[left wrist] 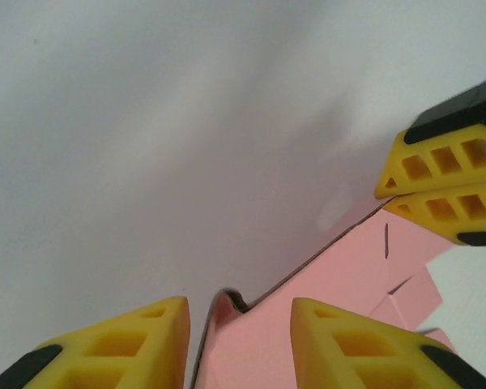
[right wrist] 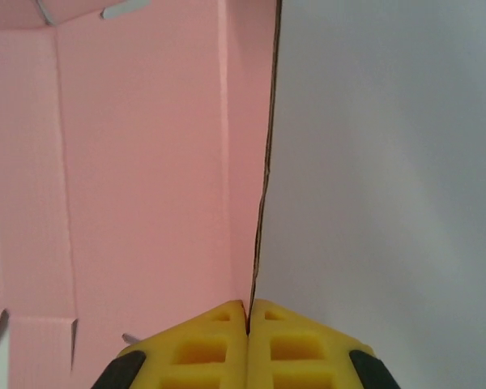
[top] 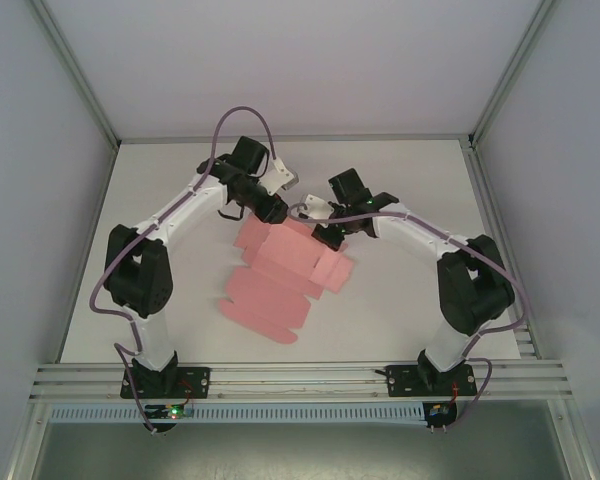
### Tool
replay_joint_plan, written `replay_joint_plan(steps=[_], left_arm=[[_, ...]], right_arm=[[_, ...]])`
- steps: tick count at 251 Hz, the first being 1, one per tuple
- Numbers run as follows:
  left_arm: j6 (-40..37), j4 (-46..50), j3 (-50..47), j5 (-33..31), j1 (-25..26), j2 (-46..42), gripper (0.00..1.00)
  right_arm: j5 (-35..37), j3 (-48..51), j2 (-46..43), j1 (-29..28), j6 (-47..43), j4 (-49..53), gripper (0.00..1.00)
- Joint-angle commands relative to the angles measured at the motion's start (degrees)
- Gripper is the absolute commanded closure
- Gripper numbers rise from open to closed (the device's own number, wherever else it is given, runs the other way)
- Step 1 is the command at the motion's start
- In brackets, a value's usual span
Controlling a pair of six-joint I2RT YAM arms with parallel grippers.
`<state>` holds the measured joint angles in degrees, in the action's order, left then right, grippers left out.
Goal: Assemble paper box
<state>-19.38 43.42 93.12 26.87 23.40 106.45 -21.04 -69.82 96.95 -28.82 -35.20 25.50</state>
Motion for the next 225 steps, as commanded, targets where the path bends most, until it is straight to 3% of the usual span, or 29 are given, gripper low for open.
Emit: replay_joint_plan(steps=[1, 32, 121, 201, 225], left_arm=[[-5.76, 4.14, 0.38, 5.57, -1.3, -0.41, 0.61], [-6.9, 4.97, 0.69, 8.45, -2.71, 0.07, 0.61], [-14.41, 7.92, -1.92, 7.37, -2.79, -2.64, 0.96], [-20.48, 12.51, -3.26, 7.36, -2.81, -4.85, 0.95], [-22.0, 13.03, -4.44, 8.59, -2.98, -5.86, 0.82]], right_arm=[[-7.69, 0.03, -2.1, 0.07, -9.33, 2.39, 1.0], [-8.44, -0.53, -2.72, 0.32, -10.72, 4.47, 1.0], [-3.86, -1.41, -2.3, 1.63, -7.72, 4.57, 1.0], [-4.27, -1.77, -2.59, 2.76, -8.95, 7.56, 1.0], [-4.52, -1.62, -2.8, 3.05, -9.25, 7.99, 1.0]])
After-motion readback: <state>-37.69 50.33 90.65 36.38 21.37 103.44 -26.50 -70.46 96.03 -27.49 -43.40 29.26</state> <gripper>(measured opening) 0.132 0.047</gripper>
